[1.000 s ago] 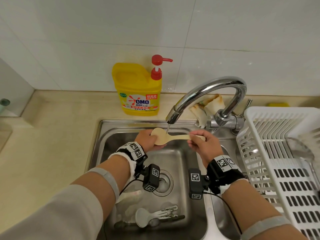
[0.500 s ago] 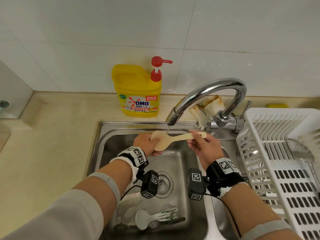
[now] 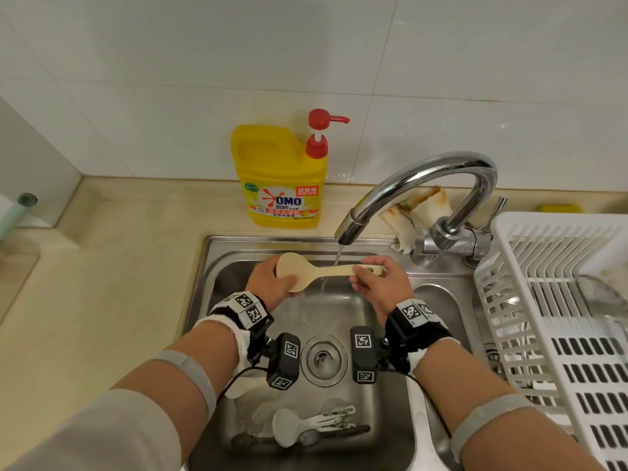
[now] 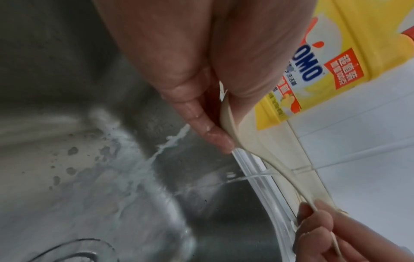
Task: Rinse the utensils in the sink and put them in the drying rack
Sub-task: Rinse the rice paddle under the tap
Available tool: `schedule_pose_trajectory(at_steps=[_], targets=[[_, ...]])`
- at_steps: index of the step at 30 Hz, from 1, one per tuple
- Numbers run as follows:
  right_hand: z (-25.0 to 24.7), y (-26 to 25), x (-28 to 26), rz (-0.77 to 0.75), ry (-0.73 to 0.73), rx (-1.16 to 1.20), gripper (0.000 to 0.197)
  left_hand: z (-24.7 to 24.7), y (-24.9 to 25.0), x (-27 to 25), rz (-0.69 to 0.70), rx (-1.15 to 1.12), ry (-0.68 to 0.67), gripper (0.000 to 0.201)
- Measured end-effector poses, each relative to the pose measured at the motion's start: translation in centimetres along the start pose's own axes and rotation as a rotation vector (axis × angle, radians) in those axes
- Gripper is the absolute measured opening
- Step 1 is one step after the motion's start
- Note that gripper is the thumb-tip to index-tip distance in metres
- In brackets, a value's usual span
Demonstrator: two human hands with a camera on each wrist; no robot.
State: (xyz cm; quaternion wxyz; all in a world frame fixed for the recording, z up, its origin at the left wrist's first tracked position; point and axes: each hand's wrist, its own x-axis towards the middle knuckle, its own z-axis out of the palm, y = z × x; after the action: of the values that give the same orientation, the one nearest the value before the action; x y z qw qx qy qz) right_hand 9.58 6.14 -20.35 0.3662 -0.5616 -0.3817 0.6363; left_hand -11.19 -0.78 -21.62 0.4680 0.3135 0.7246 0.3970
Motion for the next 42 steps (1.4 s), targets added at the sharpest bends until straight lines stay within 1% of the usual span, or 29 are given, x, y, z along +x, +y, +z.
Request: schedule_pose_trajectory(at_steps=[1, 3, 6, 8, 10, 14, 16, 19, 24, 27, 28, 30, 31, 32, 33, 35, 36, 37, 38, 40, 42], targets=[[0.4, 0.2, 0.2, 0.003, -0.006, -0.041, 0.017, -0.4, -0.1, -0.1, 0.000, -0.007, 0.017, 0.040], [1.1, 0.5, 0.5, 0.010, -0.019, -0.129, 0.018, -1.2, -0.3, -0.2, 0.016, 0.047, 0.075, 0.036], [2.1, 0.5, 0.5, 0.023, -0.056, -0.229, 0.023, -2.4, -0.6, -0.2, 0.033, 0.075, 0.125, 0.030], [2.6, 0.3, 0.3, 0.022, -0.091, -0.249, 0.017, -3.0, -1.1, -0.3, 0.032, 0.062, 0.154, 0.027], [3.1, 0.2, 0.1, 0.034, -0.119, -0.214, 0.014, -3.4, -1.3, -0.5, 0.017, -0.003, 0.185, 0.026], [3.8, 0.1, -0.4, 0.123, -0.177, -0.038, 0.020, -4.0, -1.6, -1.1, -0.006, -0.116, 0.225, 0.018], [4.0, 0.0, -0.7, 0.150, -0.187, -0.024, 0.019, -4.1, -1.6, -1.3, -0.002, -0.129, 0.230, 0.016], [3.9, -0.1, -0.6, 0.155, -0.182, -0.071, 0.017, -4.0, -1.9, -1.3, 0.002, -0.142, 0.240, 0.018], [3.8, -0.3, -0.3, 0.173, -0.220, 0.045, 0.016, -3.7, -1.8, -1.3, 0.009, -0.162, 0.213, 0.025], [3.6, -0.6, -0.2, 0.202, -0.230, 0.113, 0.017, -2.8, -1.4, -1.4, -0.063, -0.355, 0.200, 0.024], [3.5, -0.6, -0.2, 0.206, -0.234, 0.112, 0.018, -2.4, -1.3, -1.4, -0.080, -0.401, 0.203, 0.027], [3.3, -0.5, -0.1, 0.197, -0.235, 0.078, 0.017, -2.0, -1.1, -1.2, -0.116, -0.468, 0.208, 0.035], [3.3, -0.5, 0.0, 0.188, -0.233, 0.055, 0.015, -2.1, -1.1, -1.1, -0.130, -0.480, 0.206, 0.035], [3.3, -0.5, 0.0, 0.178, -0.230, 0.034, 0.012, -2.2, -1.5, -0.8, -0.114, -0.432, 0.213, 0.034], [3.2, -0.5, 0.0, 0.160, -0.227, 0.010, 0.011, -2.4, -1.8, -0.6, -0.111, -0.401, 0.182, 0.030], [3.2, -0.6, 0.0, 0.109, -0.221, -0.050, 0.014, -2.8, -1.8, -0.5, -0.159, -0.344, 0.160, 0.026], [3.1, -0.7, 0.0, 0.075, -0.211, -0.080, 0.015, -2.9, -1.7, -0.5, -0.169, -0.313, 0.131, 0.027], [3.1, -0.7, 0.0, 0.039, -0.200, -0.105, 0.015, -3.0, -2.1, 0.0, -0.190, -0.320, 0.136, 0.029], [3.1, -0.6, -0.1, 0.003, -0.184, -0.126, 0.014, -3.0, -2.4, 0.4, -0.204, -0.374, 0.130, 0.032], [3.1, -0.7, 0.0, -0.054, -0.157, -0.139, 0.011, -2.7, -2.3, 0.7, -0.212, -0.429, 0.071, 0.038], [3.1, -0.8, 0.0, -0.085, -0.142, -0.138, 0.011, -2.4, -2.3, 0.9, -0.255, -0.457, 0.023, 0.034]])
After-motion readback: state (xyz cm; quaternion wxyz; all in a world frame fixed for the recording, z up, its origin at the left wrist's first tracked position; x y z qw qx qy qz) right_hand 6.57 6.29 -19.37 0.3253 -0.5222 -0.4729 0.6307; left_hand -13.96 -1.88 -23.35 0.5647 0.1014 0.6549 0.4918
